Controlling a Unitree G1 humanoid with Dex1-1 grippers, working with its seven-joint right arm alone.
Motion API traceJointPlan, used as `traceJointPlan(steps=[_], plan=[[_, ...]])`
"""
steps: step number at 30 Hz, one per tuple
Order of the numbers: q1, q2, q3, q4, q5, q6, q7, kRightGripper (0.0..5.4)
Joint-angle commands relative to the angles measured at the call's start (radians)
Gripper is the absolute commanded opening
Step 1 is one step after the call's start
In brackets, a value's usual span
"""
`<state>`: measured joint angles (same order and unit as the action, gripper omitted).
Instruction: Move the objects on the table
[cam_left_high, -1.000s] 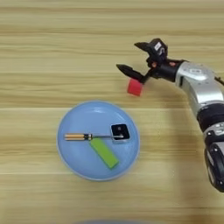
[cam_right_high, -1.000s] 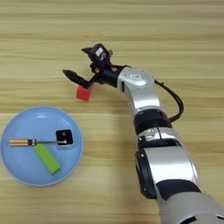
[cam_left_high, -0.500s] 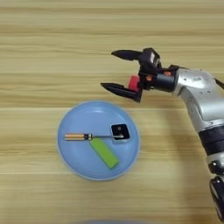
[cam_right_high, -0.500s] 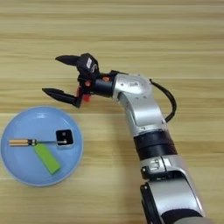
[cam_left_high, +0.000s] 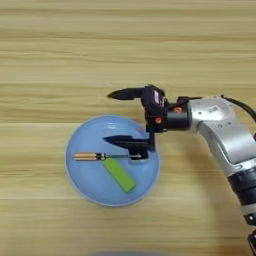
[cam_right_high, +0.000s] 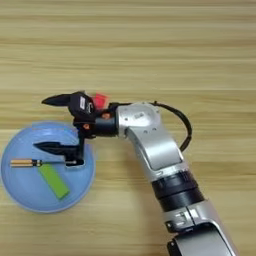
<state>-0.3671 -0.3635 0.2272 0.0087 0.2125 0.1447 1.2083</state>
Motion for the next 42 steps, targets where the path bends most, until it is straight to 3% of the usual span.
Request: traceJointPlan(steps=[1, 11, 20, 28, 42], plan=[[-0.037, -0.042, 0.023, -0.040, -0.032, -0.028, -0.008, 5.37], [-0.020, -0.036, 0.132, 0.011, -0.128, -0.059, -0.014, 5.37], [-0.045, 0.004, 0.191, 0.076, -0.201, -0.075, -0.037, 5.37], [-0.057, 0.031, 0.214, 0.140, -0.247, -0.101, -0.062, 4.46], [-0.072, 0.057, 0.209, 0.181, -0.256, -0.109, -0.089, 2.92]])
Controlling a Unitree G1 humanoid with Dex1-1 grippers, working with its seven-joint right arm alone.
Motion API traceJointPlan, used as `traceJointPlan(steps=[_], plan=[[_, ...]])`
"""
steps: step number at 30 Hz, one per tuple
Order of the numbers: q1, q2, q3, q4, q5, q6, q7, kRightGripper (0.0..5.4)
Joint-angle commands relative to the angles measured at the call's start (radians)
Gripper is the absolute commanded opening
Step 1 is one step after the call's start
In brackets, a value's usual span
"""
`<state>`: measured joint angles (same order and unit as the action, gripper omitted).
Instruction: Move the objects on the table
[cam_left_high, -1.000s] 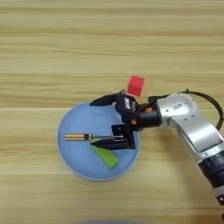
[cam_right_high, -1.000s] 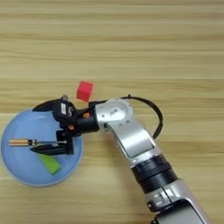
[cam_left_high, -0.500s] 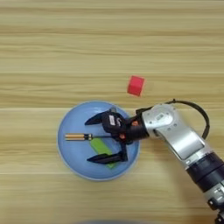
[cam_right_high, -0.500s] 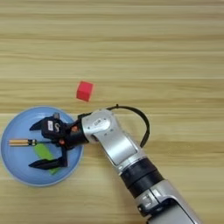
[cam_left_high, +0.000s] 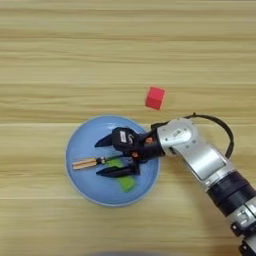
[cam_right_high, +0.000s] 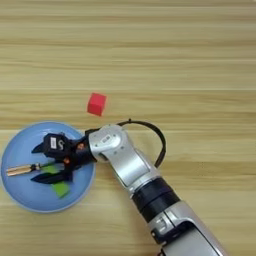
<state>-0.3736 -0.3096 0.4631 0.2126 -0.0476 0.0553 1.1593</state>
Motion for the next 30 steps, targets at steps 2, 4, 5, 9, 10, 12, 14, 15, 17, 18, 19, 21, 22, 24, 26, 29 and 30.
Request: traceJointPlan(steps=[2, 4, 5, 9, 10, 12, 14, 15, 17, 18, 19, 21, 22, 24, 26, 29, 30], plan=[[-0.066, 0.005, -0.028, -0.026, 0.006, -0.019, -0.041, 2.69], [-0.066, 0.006, -0.028, -0.028, 0.007, -0.019, -0.042, 2.46], [-0.065, 0.006, -0.028, -0.029, 0.007, -0.019, -0.043, 2.33], [-0.064, 0.005, -0.030, -0.033, 0.009, -0.018, -0.045, 1.94], [-0.064, 0.004, -0.030, -0.033, 0.010, -0.018, -0.045, 1.89], [-0.065, 0.005, -0.031, -0.032, 0.011, -0.017, -0.045, 1.67], [-0.065, 0.005, -0.032, -0.032, 0.012, -0.017, -0.046, 1.43], [-0.065, 0.006, -0.032, -0.031, 0.013, -0.016, -0.046, 1.30], [-0.065, 0.006, -0.033, -0.030, 0.014, -0.016, -0.046, 1.09], [-0.066, 0.006, -0.034, -0.030, 0.014, -0.015, -0.046, 1.02], [-0.066, 0.006, -0.034, -0.030, 0.015, -0.015, -0.046, 0.94], [-0.066, 0.007, -0.035, -0.030, 0.016, -0.014, -0.046, 0.79], [-0.066, 0.008, -0.035, -0.029, 0.017, -0.014, -0.046, 0.79], [-0.066, 0.009, -0.036, -0.029, 0.018, -0.013, -0.047, 0.79], [-0.066, 0.010, -0.037, -0.030, 0.018, -0.012, -0.047, 0.79], [-0.068, 0.011, -0.039, -0.035, 0.022, -0.008, -0.046, 0.79], [-0.069, 0.012, -0.041, -0.037, 0.024, -0.007, -0.046, 0.79]])
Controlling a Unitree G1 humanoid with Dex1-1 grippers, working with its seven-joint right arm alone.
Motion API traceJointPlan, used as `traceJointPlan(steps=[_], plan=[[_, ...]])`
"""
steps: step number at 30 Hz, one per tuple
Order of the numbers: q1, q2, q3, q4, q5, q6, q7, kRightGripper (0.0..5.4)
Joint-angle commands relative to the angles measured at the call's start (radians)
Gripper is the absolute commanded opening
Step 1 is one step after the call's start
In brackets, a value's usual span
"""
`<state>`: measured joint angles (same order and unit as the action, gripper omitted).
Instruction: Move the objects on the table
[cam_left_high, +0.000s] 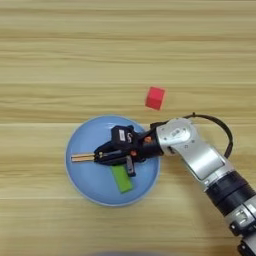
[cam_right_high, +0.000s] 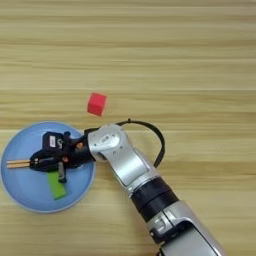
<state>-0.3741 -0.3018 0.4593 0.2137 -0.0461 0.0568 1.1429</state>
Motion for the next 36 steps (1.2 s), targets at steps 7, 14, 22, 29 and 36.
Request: traceJointPlan(steps=[7, 14, 22, 29, 36], plan=[[-0.085, 0.004, -0.078, -0.084, 0.069, 0.027, -0.023, 0.79], [-0.129, -0.002, -0.155, -0.120, 0.137, 0.083, -0.027, 0.77], [-0.187, -0.022, -0.253, -0.119, 0.202, 0.126, -0.039, 0.77], [-0.248, -0.056, -0.338, -0.060, 0.226, 0.120, -0.063, 0.77], [-0.266, -0.095, -0.372, 0.052, 0.192, 0.066, -0.092, 0.77]])
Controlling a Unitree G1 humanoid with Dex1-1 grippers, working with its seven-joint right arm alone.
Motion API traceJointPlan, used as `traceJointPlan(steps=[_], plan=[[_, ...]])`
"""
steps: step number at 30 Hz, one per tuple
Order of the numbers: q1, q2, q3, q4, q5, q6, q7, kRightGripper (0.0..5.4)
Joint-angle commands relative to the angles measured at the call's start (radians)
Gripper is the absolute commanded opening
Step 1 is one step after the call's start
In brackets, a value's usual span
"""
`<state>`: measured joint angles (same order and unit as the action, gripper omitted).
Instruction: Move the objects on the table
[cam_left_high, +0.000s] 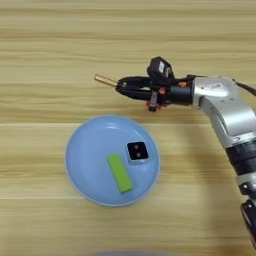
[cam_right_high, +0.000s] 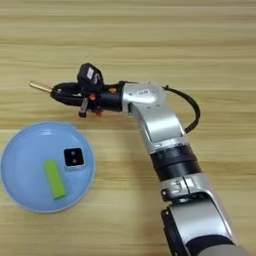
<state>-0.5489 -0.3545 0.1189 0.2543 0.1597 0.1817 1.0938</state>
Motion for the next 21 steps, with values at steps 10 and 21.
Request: traceJointPlan(steps=[10, 21], plan=[[-0.077, -0.116, -0.076, 0.043, 0.009, -0.058, -0.013, 0.77], [-0.052, -0.179, -0.094, 0.066, -0.008, -0.081, -0.011, 0.77]])
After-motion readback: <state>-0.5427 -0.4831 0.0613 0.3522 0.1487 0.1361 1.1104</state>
